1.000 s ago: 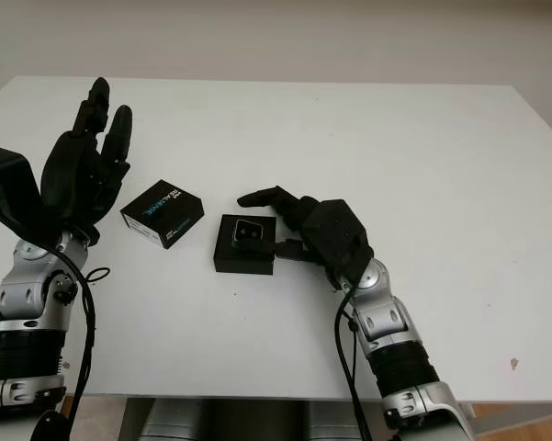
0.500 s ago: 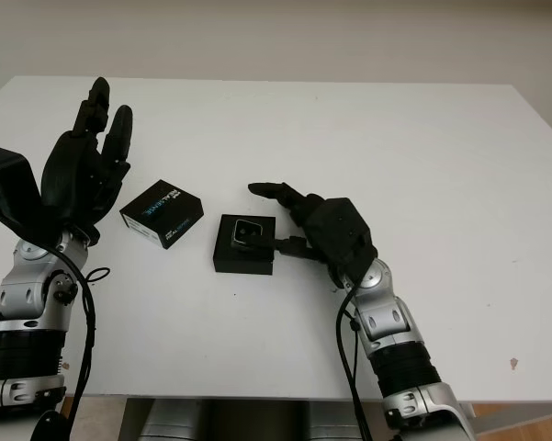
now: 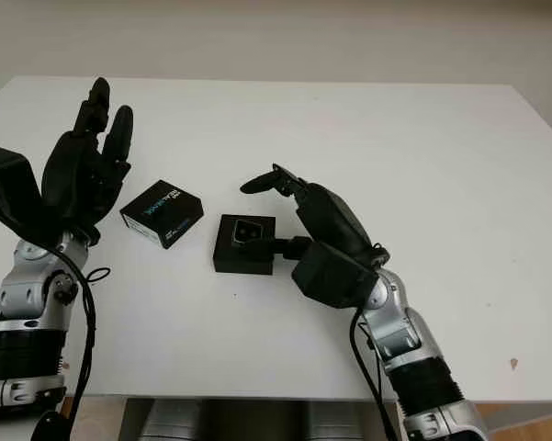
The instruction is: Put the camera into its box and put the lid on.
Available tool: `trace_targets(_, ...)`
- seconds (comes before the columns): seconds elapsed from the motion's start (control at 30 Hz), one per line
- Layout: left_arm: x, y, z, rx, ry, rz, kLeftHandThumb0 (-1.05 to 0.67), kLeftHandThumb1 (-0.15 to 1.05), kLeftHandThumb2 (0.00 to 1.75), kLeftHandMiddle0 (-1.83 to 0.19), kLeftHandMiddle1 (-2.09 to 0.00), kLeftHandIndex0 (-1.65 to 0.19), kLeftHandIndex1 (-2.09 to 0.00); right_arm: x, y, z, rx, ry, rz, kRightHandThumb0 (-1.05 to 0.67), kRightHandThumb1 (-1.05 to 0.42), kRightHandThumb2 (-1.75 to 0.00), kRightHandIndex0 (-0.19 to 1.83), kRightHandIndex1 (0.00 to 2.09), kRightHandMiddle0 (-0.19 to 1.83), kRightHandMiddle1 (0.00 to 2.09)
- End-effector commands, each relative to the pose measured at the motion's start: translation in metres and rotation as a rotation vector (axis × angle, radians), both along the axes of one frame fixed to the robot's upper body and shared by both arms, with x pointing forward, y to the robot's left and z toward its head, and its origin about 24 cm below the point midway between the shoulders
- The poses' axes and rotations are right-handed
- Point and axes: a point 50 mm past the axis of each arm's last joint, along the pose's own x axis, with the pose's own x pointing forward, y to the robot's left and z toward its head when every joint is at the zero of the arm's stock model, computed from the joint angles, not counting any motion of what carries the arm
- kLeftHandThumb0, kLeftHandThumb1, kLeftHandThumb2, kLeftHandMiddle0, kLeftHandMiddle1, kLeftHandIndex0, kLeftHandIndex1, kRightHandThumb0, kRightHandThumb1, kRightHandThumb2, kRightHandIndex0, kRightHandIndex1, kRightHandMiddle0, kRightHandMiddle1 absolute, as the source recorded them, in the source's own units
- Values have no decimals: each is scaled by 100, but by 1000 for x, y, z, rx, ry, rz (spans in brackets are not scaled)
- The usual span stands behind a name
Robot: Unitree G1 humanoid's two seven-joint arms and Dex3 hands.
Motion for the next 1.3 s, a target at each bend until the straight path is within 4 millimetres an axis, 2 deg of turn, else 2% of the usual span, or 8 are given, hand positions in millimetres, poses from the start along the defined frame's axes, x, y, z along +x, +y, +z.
trace_targets(0.0, -1, 0, 3, -6, -14, 1, -62, 105, 42, 16, -5, 18, -5, -3, -1, 5, -8, -36, 2, -58, -86, -5, 25, 11, 24, 104)
trace_targets(0.3, 0, 0, 2, 17, -15, 0, -63, 105, 42, 16, -6, 17, -6, -5, 6, 0, -21, -101, -55, -58, -85, -5, 32, 13, 27, 106)
trace_targets(0.53, 0, 0, 2, 17, -18, 2, -63, 105, 41, 15, -6, 16, -6, -1, 14, -5, -28, -82, -115, -59, -87, -6, 32, 12, 26, 104)
trace_targets(0.9, -1, 0, 2, -3, -17, 3, -62, 105, 41, 15, -5, 18, -5, 1, 22, -10, -19, -48, -96, -64, -87, -5, 31, 10, 26, 110)
trace_targets(1.27, -1, 0, 4, 3, -18, 5, -62, 105, 42, 15, -5, 18, -5, -1, 22, -11, -33, -32, -83, -68, -88, -6, 30, 9, 26, 113)
